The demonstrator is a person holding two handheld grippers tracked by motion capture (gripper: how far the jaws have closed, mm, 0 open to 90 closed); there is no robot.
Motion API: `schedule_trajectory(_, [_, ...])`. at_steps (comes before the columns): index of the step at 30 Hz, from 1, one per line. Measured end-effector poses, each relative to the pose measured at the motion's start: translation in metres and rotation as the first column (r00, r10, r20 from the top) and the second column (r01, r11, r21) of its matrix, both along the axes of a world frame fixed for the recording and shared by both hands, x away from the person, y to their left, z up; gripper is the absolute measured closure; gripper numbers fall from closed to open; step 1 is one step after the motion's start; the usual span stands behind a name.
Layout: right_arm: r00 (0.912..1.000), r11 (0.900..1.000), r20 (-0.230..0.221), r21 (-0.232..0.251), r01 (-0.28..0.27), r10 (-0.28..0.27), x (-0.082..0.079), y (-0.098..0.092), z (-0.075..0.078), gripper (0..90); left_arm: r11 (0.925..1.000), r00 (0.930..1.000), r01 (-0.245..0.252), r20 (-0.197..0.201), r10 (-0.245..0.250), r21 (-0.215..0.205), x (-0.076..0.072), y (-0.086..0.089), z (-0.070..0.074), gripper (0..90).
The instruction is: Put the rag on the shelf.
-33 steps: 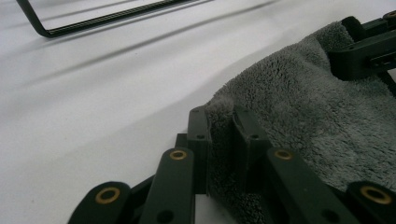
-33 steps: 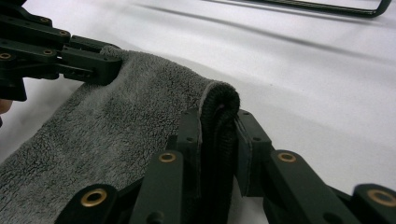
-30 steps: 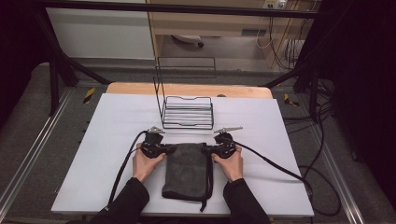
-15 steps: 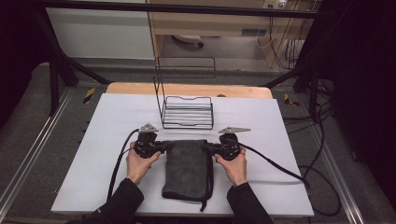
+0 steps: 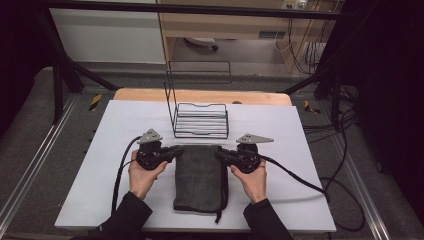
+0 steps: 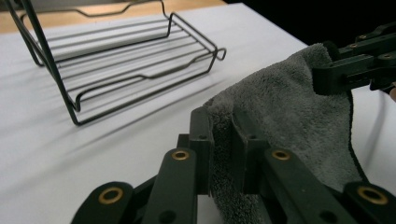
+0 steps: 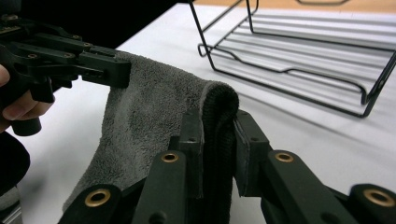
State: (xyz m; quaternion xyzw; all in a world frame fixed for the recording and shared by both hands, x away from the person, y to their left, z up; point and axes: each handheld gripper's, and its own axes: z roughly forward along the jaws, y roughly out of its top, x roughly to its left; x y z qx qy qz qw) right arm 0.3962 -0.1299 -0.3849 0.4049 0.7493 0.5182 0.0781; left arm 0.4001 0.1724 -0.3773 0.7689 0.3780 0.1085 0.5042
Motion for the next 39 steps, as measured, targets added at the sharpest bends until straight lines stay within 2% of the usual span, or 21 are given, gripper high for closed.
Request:
schedule_trajectory(10, [0.9937, 0.999, 0.111, 0.037, 0.005, -0.009, -0.012, -0.001, 0.027, 76.9, 0.9983, 0.9953, -0.003, 0.096, 0.009, -0.058, -0.011, 0.004, 0.028, 80.2])
schedule_trajectory(18, [0.9802, 0.999, 0.197, 0.045, 0.013, -0.022, -0.017, 0.000, 0.049, 77.1, 0.9955, 0.9873, -0.012, 0.157, 0.026, -0.094, -0.013, 0.005, 0.045, 80.3])
schedule_trajectory(25, [0.9680, 0.998, 0.248, 0.067, 0.021, -0.037, -0.017, 0.001, 0.064, 77.2, 0.9926, 0.9771, -0.023, 0.208, 0.047, -0.119, -0.012, 0.005, 0.060, 80.4])
schedule_trajectory(33, [0.9411, 0.993, 0.330, 0.109, 0.037, -0.072, -0.017, 0.001, 0.088, 77.3, 0.9849, 0.9587, -0.031, 0.274, 0.078, -0.170, -0.010, 0.004, 0.085, 80.4])
schedule_trajectory(39, [0.9177, 0.992, 0.387, 0.115, 0.050, -0.091, -0.018, 0.005, 0.106, 77.4, 0.9800, 0.9454, -0.042, 0.310, 0.102, -0.194, -0.006, 0.003, 0.101, 80.5])
